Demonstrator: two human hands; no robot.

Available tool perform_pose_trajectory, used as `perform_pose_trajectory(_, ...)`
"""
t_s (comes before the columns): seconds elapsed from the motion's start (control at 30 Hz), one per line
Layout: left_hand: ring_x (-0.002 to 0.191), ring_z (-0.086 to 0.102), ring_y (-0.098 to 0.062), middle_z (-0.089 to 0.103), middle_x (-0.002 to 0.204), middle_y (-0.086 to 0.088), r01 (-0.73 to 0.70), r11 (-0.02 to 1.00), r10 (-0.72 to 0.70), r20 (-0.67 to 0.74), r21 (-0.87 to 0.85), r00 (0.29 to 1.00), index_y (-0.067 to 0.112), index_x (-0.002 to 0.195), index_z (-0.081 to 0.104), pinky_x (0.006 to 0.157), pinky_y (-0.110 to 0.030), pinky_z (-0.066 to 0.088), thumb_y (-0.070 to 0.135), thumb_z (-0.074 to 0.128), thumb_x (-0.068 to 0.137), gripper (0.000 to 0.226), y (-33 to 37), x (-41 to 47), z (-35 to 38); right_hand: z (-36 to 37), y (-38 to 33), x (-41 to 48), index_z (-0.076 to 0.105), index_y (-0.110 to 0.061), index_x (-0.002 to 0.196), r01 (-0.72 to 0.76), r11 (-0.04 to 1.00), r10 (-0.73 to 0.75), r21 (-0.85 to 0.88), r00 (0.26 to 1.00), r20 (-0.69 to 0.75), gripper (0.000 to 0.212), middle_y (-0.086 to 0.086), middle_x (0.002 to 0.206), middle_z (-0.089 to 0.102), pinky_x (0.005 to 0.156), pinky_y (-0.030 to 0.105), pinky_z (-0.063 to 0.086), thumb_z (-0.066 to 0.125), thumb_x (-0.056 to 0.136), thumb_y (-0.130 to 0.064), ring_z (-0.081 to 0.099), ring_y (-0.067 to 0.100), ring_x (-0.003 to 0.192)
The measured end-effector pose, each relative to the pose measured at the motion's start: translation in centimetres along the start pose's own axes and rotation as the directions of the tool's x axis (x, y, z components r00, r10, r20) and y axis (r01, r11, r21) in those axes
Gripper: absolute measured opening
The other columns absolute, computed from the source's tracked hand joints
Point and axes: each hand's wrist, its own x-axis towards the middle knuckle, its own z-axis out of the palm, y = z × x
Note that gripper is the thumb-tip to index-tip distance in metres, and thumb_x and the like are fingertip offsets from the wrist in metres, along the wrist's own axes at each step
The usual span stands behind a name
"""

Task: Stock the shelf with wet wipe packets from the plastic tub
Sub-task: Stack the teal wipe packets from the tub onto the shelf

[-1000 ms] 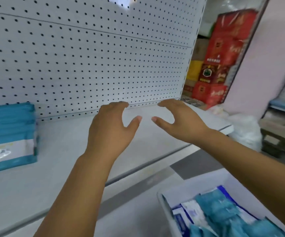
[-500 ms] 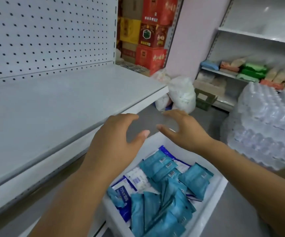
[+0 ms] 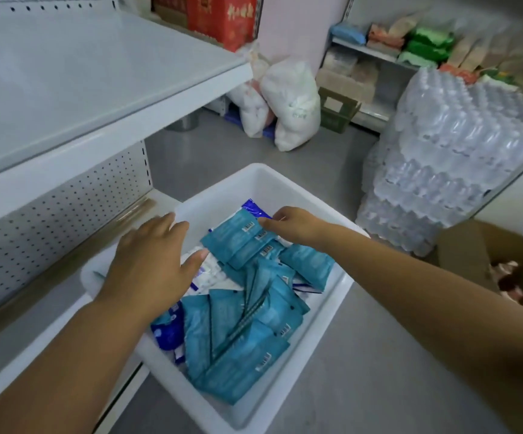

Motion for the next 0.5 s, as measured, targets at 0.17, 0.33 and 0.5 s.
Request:
perform_pose_trajectory(0.17, 0.155, -0.007, -0.031, -0.01, 0.169, -0.008, 0.069, 0.986, -0.092, 0.147, 0.154, 0.985, 0.023, 0.161, 0.0, 0.123, -0.054, 0.001, 0.073, 0.021, 0.095, 0.086, -1.2, 0.1, 2.2, 1.8, 0.2, 3.4, 0.061, -0.005, 0.103, -0.155, 0.984, 0.153, 0.088, 0.988, 0.024, 0.058, 0.011, 0.096, 0.068, 0.078, 0.035, 0.055, 0.055, 0.093, -0.061, 0.064, 0.024, 0.079)
perform_pose_trajectory(0.33, 0.155, -0.008, -0.033, -0.01, 0.169, -0.009, 0.081, 0.983, -0.104, 0.138, 0.165, 0.985, 0.024, 0.161, 0.0, 0.124, -0.055, 0.002, 0.075, 0.019, 0.093, 0.087, -1.2, 0.3, 2.8, 2.5, -0.8, 4.0, 0.058, -0.011, 0.093, -0.195, 0.98, 0.19, 0.037, 0.976, 0.102, 0.055, 0.005, 0.079, 0.058, 0.064, 0.028, 0.048, 0.058, 0.089, -0.066, 0.054, 0.018, 0.067)
perform_pose_trajectory(0.5, 0.155, -0.003, -0.031, -0.004, 0.169, -0.005, 0.092, 0.983, -0.109, 0.101, 0.156, 0.989, 0.025, 0.16, 0.005, 0.121, -0.061, 0.004, 0.077, 0.021, 0.092, 0.088, -1.5, 0.4, 3.1, 4.0, -1.6, 4.1, 0.052, -0.012, 0.078, -0.184, 0.982, 0.178, 0.036, 0.975, 0.135, 0.06, 0.005, 0.064, 0.052, 0.06, 0.029, 0.041, 0.058, 0.085, -0.071, 0.046, 0.017, 0.053)
